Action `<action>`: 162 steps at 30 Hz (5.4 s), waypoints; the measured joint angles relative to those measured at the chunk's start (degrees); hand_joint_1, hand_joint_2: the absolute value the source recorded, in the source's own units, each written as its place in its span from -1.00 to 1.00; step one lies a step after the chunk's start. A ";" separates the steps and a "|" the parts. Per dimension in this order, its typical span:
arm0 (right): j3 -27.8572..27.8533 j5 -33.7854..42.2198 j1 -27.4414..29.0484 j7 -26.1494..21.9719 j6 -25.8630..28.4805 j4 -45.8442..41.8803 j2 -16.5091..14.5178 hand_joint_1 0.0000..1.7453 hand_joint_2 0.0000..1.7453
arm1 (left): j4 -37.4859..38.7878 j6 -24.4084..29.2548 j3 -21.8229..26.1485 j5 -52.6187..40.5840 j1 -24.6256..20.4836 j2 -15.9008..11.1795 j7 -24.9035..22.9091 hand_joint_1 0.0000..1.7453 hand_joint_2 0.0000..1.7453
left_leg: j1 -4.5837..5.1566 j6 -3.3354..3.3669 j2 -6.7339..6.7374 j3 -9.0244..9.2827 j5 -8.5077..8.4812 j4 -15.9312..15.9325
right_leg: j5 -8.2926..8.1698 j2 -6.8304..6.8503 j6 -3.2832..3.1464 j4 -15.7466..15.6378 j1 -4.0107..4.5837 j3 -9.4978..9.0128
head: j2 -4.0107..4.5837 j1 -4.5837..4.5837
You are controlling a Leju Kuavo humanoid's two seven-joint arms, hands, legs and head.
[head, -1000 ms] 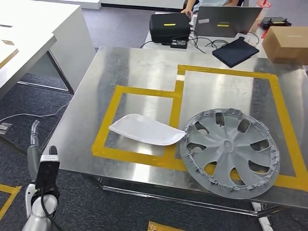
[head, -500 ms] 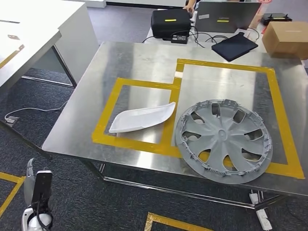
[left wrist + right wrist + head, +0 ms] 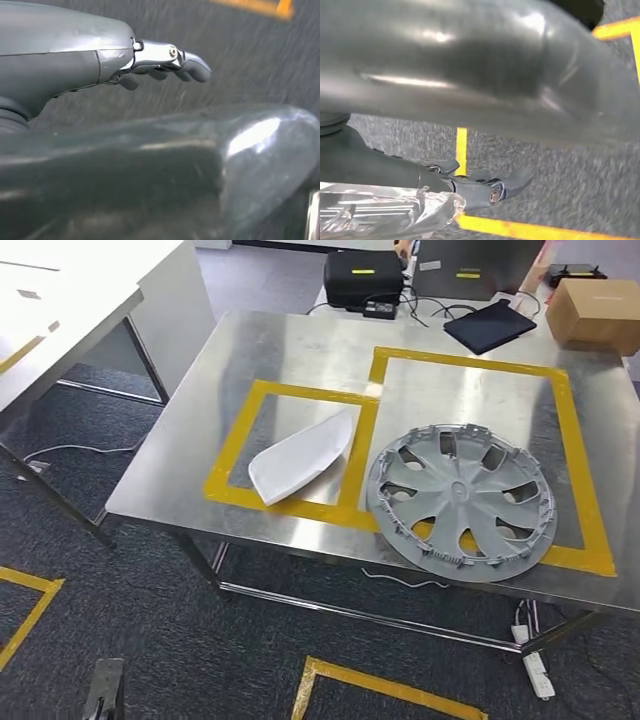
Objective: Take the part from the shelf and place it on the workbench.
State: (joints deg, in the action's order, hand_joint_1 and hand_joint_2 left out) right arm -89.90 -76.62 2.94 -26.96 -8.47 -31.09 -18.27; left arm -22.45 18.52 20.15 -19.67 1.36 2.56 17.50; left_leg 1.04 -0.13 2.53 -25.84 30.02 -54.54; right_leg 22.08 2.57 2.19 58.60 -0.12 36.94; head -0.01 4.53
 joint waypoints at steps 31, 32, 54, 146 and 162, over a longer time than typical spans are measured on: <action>1.11 -13.36 -0.82 -0.82 2.21 -0.06 0.04 -1.00 -1.00 | 10.10 -9.70 -10.33 -17.68 0.81 0.71 1.86 -1.00 -1.00 | -1.95 -1.88 0.38 -4.84 -3.99 -1.08 | 5.84 4.57 1.53 -2.50 -1.15 -8.60 | 0.01 -0.09; 1.47 -13.35 -0.83 -0.81 2.16 -0.05 0.06 -1.00 -1.00 | 10.26 -9.44 -10.40 -17.66 0.91 0.71 1.70 -1.00 -1.00 | -1.91 -1.35 -0.11 -5.02 -4.13 -1.07 | 6.14 4.13 1.87 -2.37 -1.31 -8.55 | 0.01 -0.16; 9.91 -8.65 1.21 0.14 1.77 -0.01 0.53 -1.00 -1.00 | 10.58 -9.53 -10.67 -17.22 0.60 1.58 1.00 -1.00 -1.00 | -1.73 -2.90 -3.11 -15.04 1.61 -17.42 | 5.81 -0.19 -1.75 -2.56 -0.38 -8.07 | 0.01 -0.18; 70.53 61.93 27.74 18.58 7.30 -50.22 -0.07 -1.00 -1.00 | 10.58 -7.75 -10.61 -17.51 1.28 2.15 0.81 -1.00 -1.00 | -1.71 -2.89 -3.06 -13.56 2.75 -17.00 | 5.13 0.29 -2.85 -2.49 0.74 -7.32 | 0.01 -1.49; 70.02 62.41 26.63 18.17 7.05 -48.67 -0.04 -1.00 -1.00 | 10.17 -7.55 -10.57 -17.53 1.20 2.19 1.04 -1.00 -1.00 | -1.77 -0.19 -5.76 -6.46 -3.90 -2.72 | 13.09 -2.65 -0.36 14.27 0.13 -0.41 | 0.01 -2.28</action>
State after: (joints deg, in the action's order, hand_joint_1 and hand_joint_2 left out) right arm -19.87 -14.21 29.57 -8.79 -1.42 -79.76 -18.32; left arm -12.28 10.97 9.58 -37.20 2.57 4.75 18.53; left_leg -0.72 -0.32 -3.22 -32.30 26.12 -57.26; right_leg 35.17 -0.09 1.83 72.87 0.01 36.54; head 0.00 2.26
